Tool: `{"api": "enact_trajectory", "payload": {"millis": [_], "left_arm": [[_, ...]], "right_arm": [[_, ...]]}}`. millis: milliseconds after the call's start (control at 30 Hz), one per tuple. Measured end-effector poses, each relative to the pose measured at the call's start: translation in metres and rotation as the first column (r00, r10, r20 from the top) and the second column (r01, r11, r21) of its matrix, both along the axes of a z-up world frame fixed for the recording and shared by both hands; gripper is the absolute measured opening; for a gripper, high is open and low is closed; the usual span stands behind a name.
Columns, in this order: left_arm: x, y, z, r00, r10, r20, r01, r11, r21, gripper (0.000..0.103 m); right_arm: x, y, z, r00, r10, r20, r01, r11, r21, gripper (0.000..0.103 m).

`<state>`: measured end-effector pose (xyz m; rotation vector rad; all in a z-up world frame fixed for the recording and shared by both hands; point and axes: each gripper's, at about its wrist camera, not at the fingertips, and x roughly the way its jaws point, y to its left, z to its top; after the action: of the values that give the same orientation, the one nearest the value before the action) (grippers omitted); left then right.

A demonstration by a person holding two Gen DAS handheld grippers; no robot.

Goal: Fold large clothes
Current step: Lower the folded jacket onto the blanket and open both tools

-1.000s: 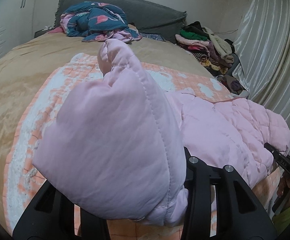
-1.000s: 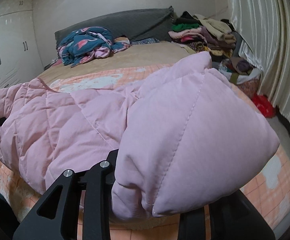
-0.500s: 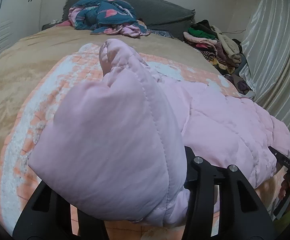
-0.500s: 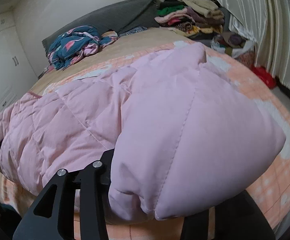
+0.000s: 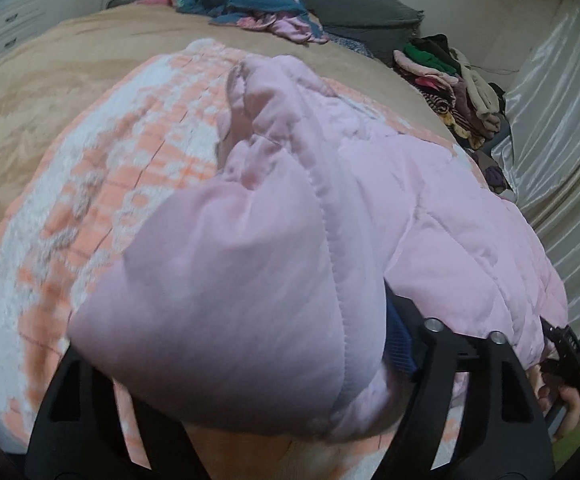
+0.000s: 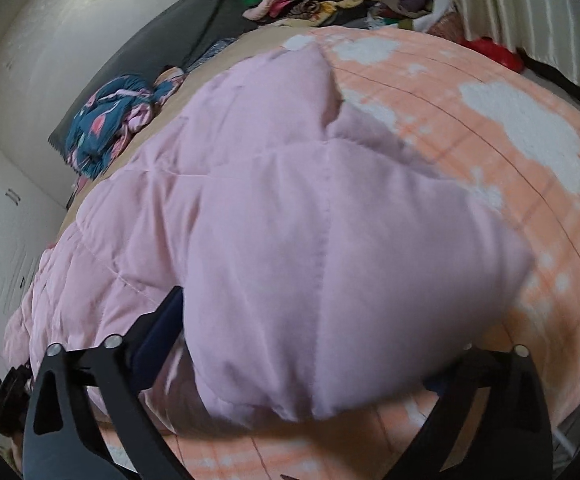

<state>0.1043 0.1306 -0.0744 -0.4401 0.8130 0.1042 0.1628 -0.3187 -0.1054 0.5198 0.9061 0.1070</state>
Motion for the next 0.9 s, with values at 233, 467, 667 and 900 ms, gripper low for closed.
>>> {"api": "enact_trajectory", "payload": {"millis": [233,467,667,900], "left_arm": [[-0.024,0.001,0.005,1.0,0.014,-0.004,-0.014,0.999,0.034,0.089],[-0.049,0.006,0.018,0.999,0.05,-0.006,-0.05,0.996,0.074,0.093],[-0.066,0.012,0.026,0.997,0.074,-0.004,-0.073,0.994,0.081,0.093],[-0.077,0.014,0.038,0.995,0.096,0.012,-0.097,0.991,0.094,0.093]], "right_arm": [[-0.019,-0.014,0.002,1.0,-0.01,-0.018,0.01,1.0,0.005,0.099],[-0.038,-0.027,0.008,0.999,-0.029,-0.023,0.029,1.0,-0.011,0.099],[-0.055,-0.04,0.018,0.998,-0.055,-0.004,0.055,0.997,-0.048,0.099],[-0.073,-0.059,0.038,0.994,-0.097,0.045,0.101,0.989,-0.105,0.099]]}}
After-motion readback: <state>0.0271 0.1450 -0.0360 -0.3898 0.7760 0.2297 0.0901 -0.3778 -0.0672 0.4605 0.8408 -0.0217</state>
